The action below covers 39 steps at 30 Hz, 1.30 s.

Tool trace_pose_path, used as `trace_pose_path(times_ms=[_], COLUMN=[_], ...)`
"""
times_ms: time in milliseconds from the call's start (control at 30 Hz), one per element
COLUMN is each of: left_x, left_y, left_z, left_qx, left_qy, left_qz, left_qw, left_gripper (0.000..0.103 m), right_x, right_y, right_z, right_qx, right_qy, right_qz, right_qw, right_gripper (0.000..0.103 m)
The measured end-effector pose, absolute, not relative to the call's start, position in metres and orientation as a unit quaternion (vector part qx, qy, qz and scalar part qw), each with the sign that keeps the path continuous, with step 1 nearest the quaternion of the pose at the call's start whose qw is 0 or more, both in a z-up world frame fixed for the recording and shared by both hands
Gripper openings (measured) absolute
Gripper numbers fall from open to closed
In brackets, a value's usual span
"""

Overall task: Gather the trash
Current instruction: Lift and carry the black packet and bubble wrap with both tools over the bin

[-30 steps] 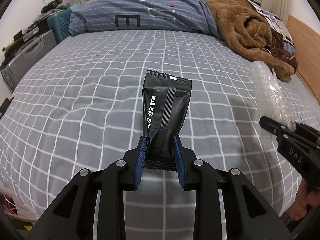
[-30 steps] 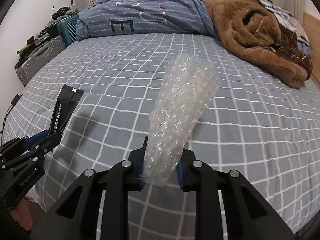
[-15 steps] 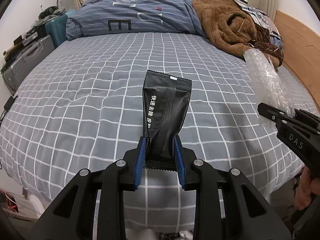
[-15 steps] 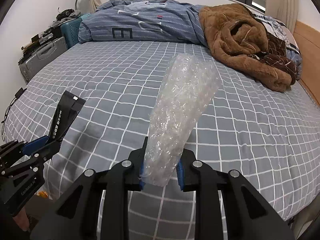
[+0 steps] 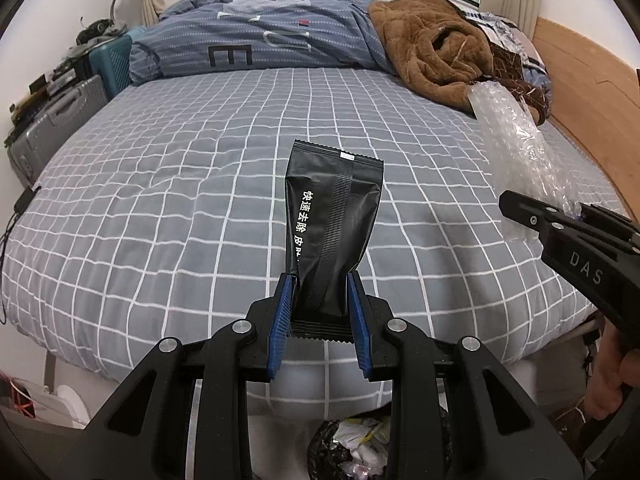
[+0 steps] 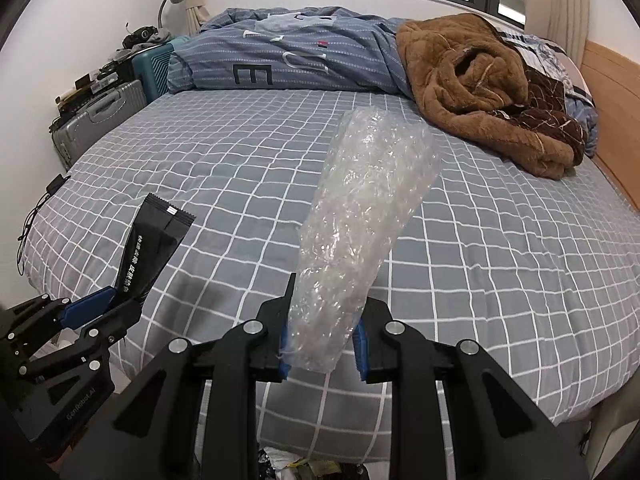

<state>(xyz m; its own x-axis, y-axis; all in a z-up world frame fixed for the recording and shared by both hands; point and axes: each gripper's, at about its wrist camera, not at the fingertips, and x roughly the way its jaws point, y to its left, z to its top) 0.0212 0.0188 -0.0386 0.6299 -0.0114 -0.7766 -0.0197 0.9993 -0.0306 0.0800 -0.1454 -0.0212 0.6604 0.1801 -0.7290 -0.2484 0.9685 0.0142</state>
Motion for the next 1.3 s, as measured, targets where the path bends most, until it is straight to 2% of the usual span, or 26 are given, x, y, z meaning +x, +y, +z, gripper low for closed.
trace_pose_path(times_ms=[767, 1300], left_x=[-0.028, -0.065], left_y=[0.007, -0.004], left_z=[-0.035, -0.042], left_qx=[-0.031, -0.035], left_qy=[0.427, 0.431], left_qz=[-0.01, -0.018], left_qw=[0.904, 0.901], left_gripper=[0.028, 0.028], right_x=[0.032, -0.01], right_y=[-0.166, -0.179], right_z=[-0.012, -0.026], right_qx=[-0.039, -0.035], right_qy=[0.386, 0.404], right_qz=[0.115, 0.105], right_qw=[0.915, 0.908], right_gripper=[0.023, 0.023])
